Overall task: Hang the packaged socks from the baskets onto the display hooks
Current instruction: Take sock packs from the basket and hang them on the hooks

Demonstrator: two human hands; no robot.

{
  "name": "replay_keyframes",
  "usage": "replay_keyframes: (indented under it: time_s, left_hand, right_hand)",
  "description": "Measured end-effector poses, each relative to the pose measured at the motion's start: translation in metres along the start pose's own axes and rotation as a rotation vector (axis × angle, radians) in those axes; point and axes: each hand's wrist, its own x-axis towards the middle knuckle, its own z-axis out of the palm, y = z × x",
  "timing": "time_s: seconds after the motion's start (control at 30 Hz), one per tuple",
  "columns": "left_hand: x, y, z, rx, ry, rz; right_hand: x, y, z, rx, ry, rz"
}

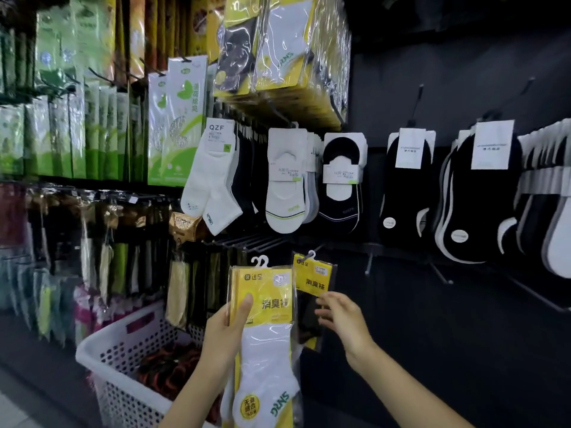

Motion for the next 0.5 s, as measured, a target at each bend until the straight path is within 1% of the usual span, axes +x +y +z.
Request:
replay_keyframes:
  time_s: [0.03, 0.1, 0.2, 0.33, 0.5]
  left_hand:
    - [-0.003, 0.002, 0.005, -0.023, -0.01, -0.015]
    - [-0.01, 0.007, 0.016, -0.066, -0.025, -0.025]
    - [-0.017, 0.011, 0.028, -0.09, -0.028, -0.038]
    - [-0.021, 0.01, 0.037, -0.106, -0.012, -0.038]
    - [-0.021, 0.004, 0.04, -0.09, 0.028, -0.034]
  right_hand:
    - [-0.01, -0.004, 0.001, -0.031, -0.063, -0.038]
    - [-0.026, -0.01, 0.001, -0.054, -0.134, -0.111]
    - [-0.038, -0.014, -0.001, -0.064, -0.152, -0.175]
    - [-0.043, -0.014, -0.007, -0.031, -0.146, -0.17]
    - [-0.043, -0.011, -0.009, 0.079, -0.225, -0.168]
